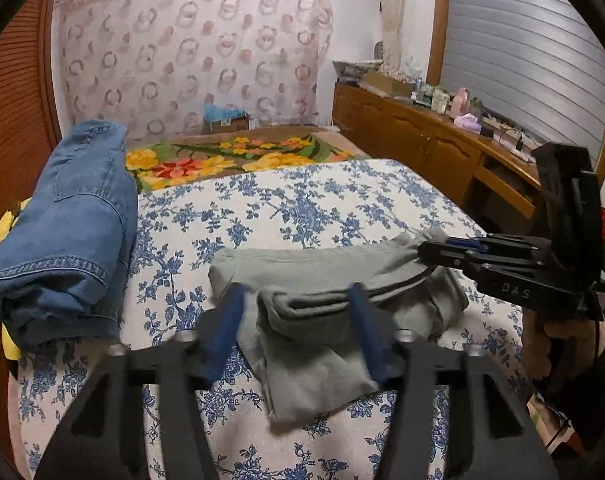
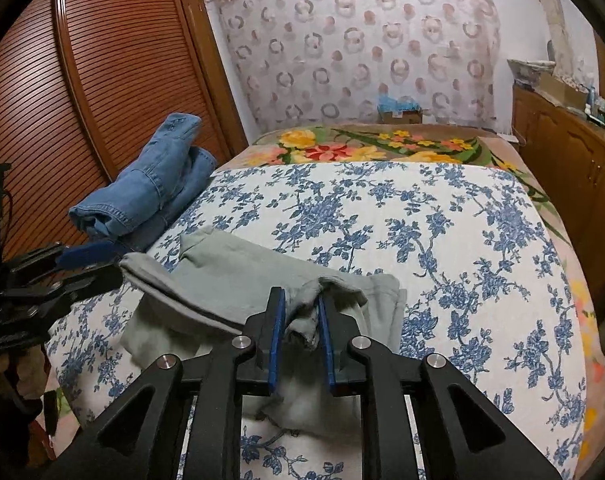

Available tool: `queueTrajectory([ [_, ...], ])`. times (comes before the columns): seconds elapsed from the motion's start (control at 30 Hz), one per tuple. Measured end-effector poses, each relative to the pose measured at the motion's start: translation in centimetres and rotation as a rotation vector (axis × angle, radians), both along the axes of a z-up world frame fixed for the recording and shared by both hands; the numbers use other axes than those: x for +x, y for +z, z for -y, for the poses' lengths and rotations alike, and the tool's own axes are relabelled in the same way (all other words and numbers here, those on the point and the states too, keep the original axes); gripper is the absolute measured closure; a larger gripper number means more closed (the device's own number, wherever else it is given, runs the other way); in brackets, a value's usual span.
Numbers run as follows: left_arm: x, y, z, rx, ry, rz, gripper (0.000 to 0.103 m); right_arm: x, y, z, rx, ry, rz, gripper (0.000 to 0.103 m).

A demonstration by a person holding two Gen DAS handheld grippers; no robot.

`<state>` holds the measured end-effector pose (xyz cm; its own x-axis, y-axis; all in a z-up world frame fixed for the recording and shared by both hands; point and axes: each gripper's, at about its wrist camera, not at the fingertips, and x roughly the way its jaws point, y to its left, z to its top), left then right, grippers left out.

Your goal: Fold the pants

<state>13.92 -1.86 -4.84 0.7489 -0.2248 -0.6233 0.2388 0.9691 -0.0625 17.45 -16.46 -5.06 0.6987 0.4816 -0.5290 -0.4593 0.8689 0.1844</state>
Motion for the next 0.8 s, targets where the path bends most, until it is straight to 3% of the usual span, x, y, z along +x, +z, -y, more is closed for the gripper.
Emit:
queueTrajectory([
  [0.23, -0.4, -1.9, -0.4, 0.016, 0.008, -0.044, 0.037, -1.4, 0.7, 0.5, -0.054, -0.037, 0.071, 0.061],
  [0.57, -0.8, -5.6, -0.5, 0.053, 0.001, -0.148, 0.037, -3.6, -2.0, 2.0, -0.145, -0.014, 0.008, 0.061],
  [0.8, -1.2, -6.3, -0.3, 0.074, -0.003, -0.165, 0.037, -4.5, -2.9, 3.3, -0.118, 0.002, -0.044, 0.061],
])
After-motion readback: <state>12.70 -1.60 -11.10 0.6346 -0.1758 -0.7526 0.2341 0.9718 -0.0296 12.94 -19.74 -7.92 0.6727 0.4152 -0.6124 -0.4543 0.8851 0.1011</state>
